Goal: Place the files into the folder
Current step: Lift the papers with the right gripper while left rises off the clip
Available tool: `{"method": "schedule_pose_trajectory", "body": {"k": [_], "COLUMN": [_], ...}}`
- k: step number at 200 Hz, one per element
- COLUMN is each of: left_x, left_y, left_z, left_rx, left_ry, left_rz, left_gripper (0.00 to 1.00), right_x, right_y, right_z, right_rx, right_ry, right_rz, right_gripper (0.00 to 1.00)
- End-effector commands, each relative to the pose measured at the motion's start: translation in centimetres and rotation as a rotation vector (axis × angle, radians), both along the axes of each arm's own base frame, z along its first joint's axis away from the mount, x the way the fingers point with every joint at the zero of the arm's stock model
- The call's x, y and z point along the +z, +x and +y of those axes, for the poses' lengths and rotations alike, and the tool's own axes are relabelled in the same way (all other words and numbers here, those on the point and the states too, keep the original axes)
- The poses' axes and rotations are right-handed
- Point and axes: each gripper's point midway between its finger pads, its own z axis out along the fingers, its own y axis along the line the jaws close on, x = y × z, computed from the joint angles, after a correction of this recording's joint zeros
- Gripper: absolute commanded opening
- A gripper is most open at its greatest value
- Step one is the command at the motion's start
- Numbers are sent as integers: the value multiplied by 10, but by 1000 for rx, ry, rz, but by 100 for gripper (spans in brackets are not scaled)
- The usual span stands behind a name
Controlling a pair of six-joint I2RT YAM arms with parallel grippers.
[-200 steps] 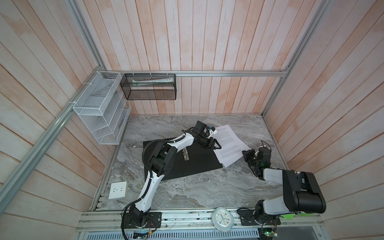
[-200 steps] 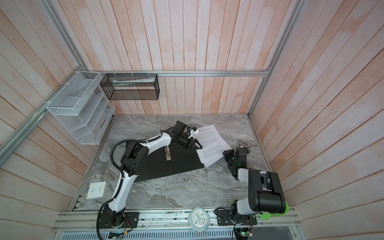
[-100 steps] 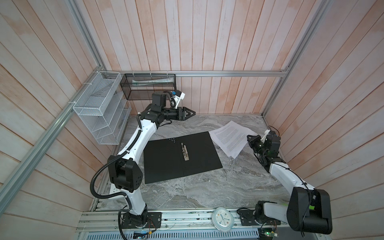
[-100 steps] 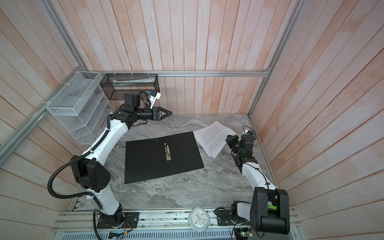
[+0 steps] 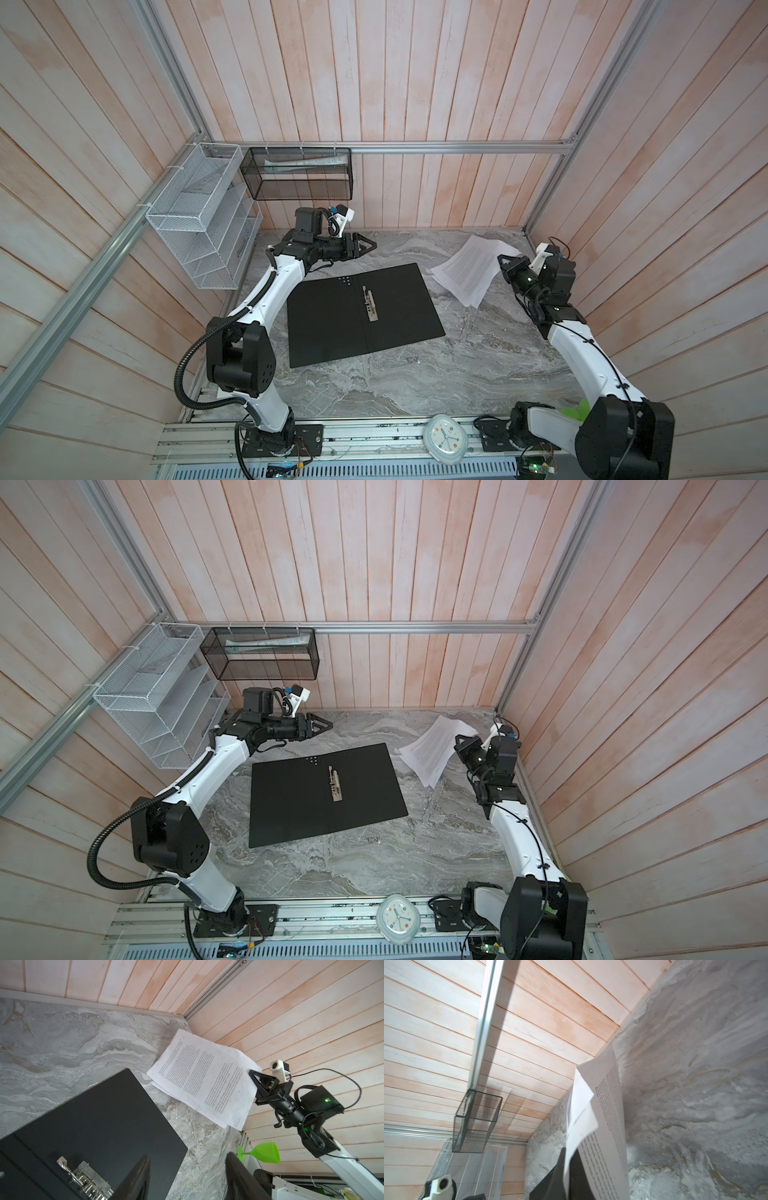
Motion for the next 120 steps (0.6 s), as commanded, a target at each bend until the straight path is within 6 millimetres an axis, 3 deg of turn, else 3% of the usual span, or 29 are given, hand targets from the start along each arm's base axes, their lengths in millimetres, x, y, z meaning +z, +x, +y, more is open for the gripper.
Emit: {"method": "schedule_pose_trajectory", "body": {"k": [1,30,62,120], "left_x": [14,2,-9,0], "left_y": [1,-4,-12,-12], "left_z": [11,17,19,30], "left_rx": [52,73,93,129], "left_ry": [-25,-52,-86,-96], "left_rz": [-45,-19,7,-20], "left_gripper": [61,62,74,74], "right_x": [24,47,70,111], "right_y": [-5,-6,-4,1], "right_z": [5,11,24,69], "right_rx": [28,48,78,164], "right_ry": [-1,9,19,54], "right_rz": [-26,-65,-104,-172], "right_gripper": [0,0,0,0]}}
